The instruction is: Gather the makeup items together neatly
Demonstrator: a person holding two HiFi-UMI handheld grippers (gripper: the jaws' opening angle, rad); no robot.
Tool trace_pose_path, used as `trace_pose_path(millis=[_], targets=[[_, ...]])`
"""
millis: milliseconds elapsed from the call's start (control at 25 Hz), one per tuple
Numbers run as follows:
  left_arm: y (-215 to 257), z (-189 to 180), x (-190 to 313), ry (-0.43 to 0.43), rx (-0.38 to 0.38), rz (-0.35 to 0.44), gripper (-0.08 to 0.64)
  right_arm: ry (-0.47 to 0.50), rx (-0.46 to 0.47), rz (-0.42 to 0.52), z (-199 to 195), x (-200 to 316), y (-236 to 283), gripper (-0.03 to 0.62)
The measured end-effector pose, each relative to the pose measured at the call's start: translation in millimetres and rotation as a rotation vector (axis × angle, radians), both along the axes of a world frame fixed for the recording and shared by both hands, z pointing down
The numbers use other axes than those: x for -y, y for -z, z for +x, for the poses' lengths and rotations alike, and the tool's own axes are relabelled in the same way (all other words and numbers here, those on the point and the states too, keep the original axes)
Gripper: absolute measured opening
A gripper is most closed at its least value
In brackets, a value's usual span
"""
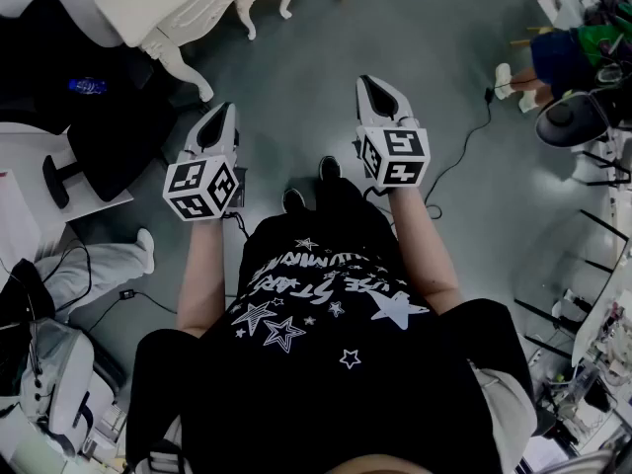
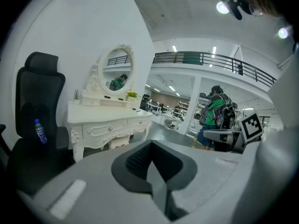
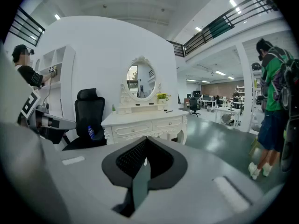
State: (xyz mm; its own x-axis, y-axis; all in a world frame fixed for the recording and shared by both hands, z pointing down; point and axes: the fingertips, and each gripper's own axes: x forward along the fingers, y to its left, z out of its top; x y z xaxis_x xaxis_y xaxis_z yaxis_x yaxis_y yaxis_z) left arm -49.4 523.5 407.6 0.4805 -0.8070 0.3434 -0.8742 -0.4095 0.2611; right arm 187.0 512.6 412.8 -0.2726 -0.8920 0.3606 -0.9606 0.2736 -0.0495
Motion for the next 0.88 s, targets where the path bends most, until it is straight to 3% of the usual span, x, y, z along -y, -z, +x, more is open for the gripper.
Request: trace_pose_path(millis=[440,720,800,880], targets=[[-6.5,3.0,-38.8,0.002,0.017,-0.023,0.000,0.035,0.010,-0.013,-11.9,-26.0,-4.4,0.028],[-1.2,-8.8,-35.8,0.025,0.025,0.002,0.000,0.071,0.097,0.086,-23.3,-17.4,14.3,0.037],[3.4,-11.2,-34.2,0.027,0.028,0.019,0.000,0.084,0.126,0.055,-28.7,-11.7,9.5,0.174],[8.2,-12.8,-32.3,0.027,0.034,0.031,0.000,0.086,0.144,0.027,-30.8,-3.3,7.3,0.266]])
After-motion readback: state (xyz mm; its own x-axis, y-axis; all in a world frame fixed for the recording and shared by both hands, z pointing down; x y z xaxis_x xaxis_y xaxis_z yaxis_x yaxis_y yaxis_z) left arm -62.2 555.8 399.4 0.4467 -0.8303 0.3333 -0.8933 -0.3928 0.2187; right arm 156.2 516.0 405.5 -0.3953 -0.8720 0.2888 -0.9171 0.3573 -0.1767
